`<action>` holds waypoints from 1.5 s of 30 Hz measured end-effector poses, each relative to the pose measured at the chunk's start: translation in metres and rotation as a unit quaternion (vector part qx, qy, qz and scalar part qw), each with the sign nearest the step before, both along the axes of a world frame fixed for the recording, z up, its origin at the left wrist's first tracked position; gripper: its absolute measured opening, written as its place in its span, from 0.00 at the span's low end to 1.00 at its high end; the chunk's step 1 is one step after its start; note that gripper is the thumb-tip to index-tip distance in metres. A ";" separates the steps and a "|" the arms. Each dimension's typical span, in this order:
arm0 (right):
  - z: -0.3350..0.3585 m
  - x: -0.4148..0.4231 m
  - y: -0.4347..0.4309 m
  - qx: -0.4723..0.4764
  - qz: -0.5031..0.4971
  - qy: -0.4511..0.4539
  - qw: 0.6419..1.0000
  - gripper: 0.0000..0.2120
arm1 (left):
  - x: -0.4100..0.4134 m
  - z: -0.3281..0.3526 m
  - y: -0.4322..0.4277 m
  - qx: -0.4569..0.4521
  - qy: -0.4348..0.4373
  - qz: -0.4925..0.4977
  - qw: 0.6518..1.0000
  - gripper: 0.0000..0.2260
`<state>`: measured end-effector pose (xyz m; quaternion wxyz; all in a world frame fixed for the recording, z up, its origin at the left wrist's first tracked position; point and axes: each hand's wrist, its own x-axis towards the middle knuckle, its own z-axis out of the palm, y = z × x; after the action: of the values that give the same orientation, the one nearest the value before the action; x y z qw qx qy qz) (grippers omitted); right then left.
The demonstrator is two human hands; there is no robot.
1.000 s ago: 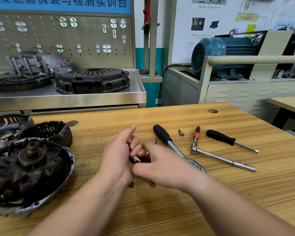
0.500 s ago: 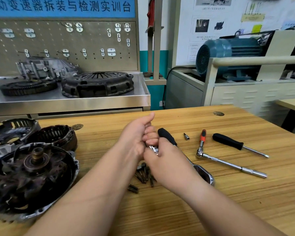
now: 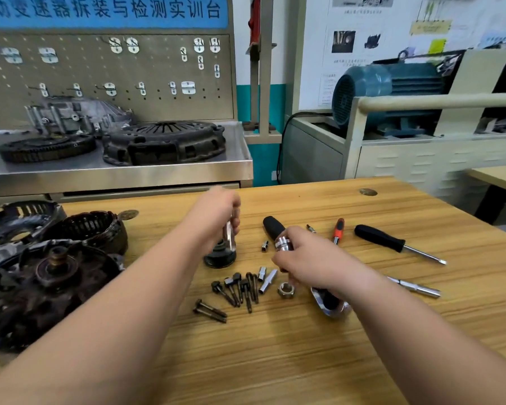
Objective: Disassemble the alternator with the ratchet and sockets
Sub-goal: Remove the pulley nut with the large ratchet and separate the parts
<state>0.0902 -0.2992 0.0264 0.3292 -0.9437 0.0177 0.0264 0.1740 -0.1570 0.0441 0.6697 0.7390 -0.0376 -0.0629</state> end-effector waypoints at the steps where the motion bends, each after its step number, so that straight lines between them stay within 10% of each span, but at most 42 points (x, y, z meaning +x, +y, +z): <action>1: -0.001 0.006 -0.001 -0.009 0.000 -0.009 1.000 0.12 | -0.001 -0.011 0.002 0.030 -0.015 0.007 0.999 0.07; 12: -0.030 0.061 0.026 0.021 -0.058 -0.111 0.992 0.15 | -0.002 -0.050 -0.009 0.107 -0.226 0.014 0.968 0.17; 24: -0.014 0.051 -0.023 -0.026 -0.092 -0.138 0.986 0.17 | 0.004 -0.070 -0.009 0.294 -0.265 -0.032 0.918 0.02; 35: -0.031 0.031 -0.104 -0.181 -0.143 0.089 0.969 0.14 | 0.001 -0.060 0.002 0.189 -0.226 -0.028 0.955 0.10; 41: -0.044 0.041 -0.105 -0.225 -0.137 0.049 0.963 0.10 | -0.002 -0.052 0.011 0.124 -0.268 0.029 0.955 0.12; 45: -0.033 0.041 -0.106 -0.030 -0.216 -0.137 0.966 0.11 | -0.009 -0.044 0.011 0.089 -0.304 0.066 0.946 0.11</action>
<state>0.1309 -0.4054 -0.0070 0.2977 -0.9217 0.1766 -0.1748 0.1650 -0.1455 0.0001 0.5603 0.7806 -0.1851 0.2059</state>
